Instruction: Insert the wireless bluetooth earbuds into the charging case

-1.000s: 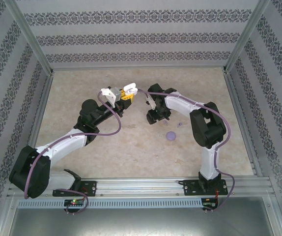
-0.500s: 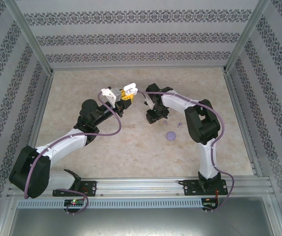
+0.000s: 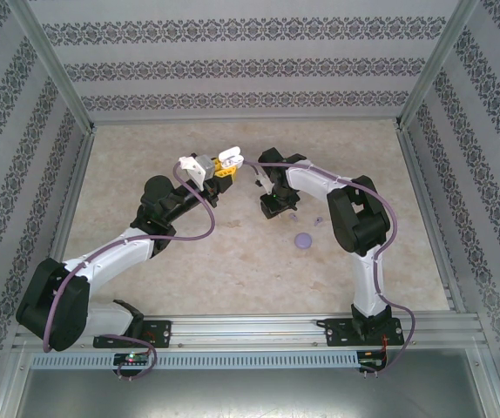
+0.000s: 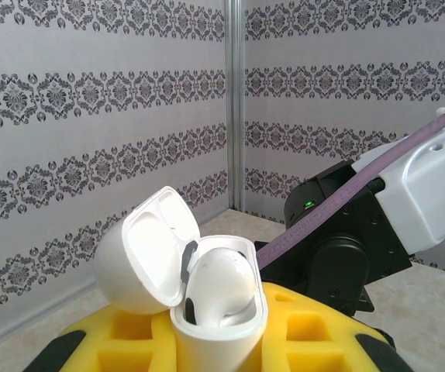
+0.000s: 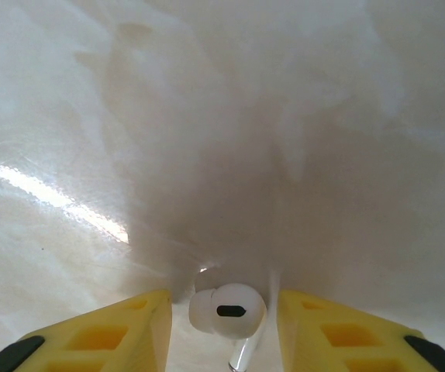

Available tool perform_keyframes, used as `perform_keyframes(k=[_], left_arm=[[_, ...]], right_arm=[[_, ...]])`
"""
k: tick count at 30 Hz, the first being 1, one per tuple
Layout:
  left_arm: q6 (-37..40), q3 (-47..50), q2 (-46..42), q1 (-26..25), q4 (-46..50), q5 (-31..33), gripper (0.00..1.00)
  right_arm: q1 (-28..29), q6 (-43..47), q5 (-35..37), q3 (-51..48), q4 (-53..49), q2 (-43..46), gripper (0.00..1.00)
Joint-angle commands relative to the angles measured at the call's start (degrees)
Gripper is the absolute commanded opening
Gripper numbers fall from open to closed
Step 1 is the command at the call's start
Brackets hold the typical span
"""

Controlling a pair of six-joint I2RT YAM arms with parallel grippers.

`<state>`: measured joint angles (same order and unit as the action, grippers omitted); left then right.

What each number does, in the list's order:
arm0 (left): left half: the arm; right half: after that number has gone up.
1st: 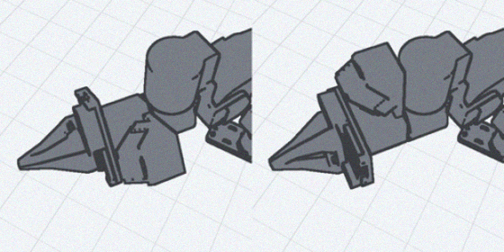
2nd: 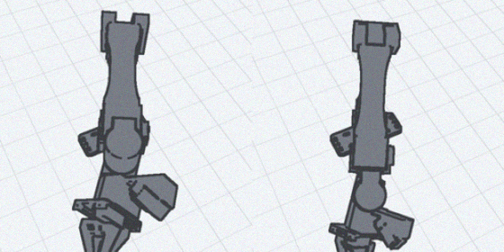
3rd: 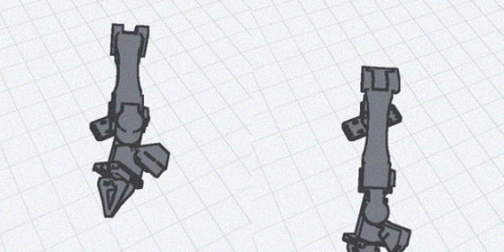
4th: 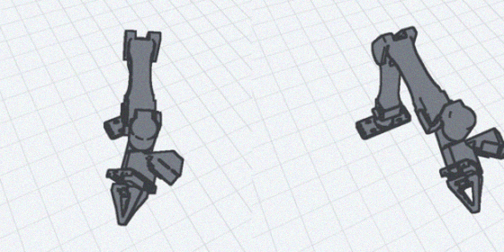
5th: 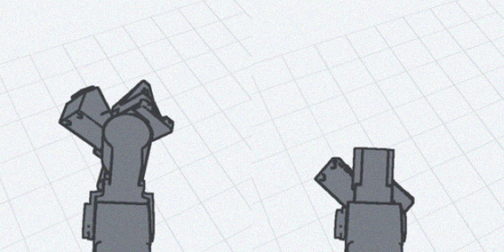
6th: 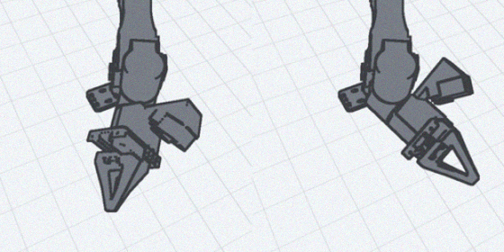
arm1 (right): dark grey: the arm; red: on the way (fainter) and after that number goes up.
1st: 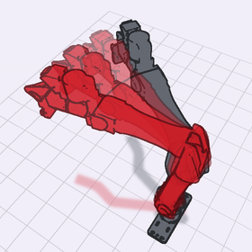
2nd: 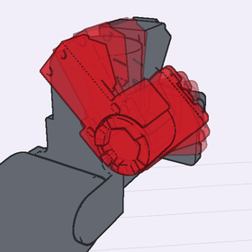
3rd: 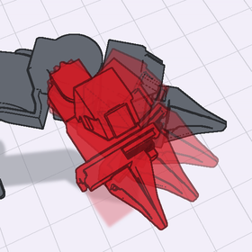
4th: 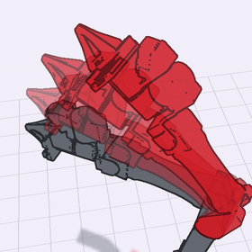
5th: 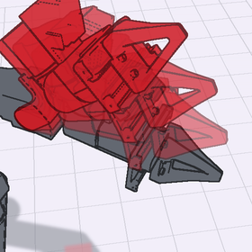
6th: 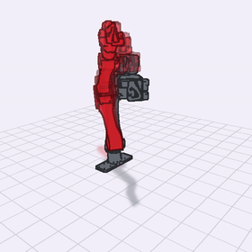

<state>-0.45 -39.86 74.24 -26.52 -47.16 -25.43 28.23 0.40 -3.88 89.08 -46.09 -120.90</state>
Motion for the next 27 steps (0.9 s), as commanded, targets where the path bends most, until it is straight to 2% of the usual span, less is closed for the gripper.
perform_keyframes(k=[1, 8, 15, 19, 27], left_arm=[[0.44, -1.53, -0.34, 0.45, -0.88, -1.10, 0.00], [0.18, -1.91, -0.10, 0.51, -0.63, -1.53, 0.00], [-0.11, -2.41, -0.27, 0.51, -0.42, -2.06, 0.00], [-0.33, -2.48, -0.38, 0.46, -0.19, -2.23, 0.00], [-0.43, -2.30, -0.68, 0.51, 0.38, -2.06, 0.00]], right_arm=[[-0.37, 0.13, 0.02, -0.56, -0.72, -1.12, 0.37], [-0.37, -1.12, -0.84, -2.71, 0.69, 0.93, 0.29], [-0.46, -4.55, -2.36, -6.05, 4.86, 7.24, 0.23], [-0.44, -5.89, -3.24, -6.29, 5.90, 9.75, 0.22], [0.47, -5.71, -3.84, -6.37, 5.07, 8.98, 0.21]])
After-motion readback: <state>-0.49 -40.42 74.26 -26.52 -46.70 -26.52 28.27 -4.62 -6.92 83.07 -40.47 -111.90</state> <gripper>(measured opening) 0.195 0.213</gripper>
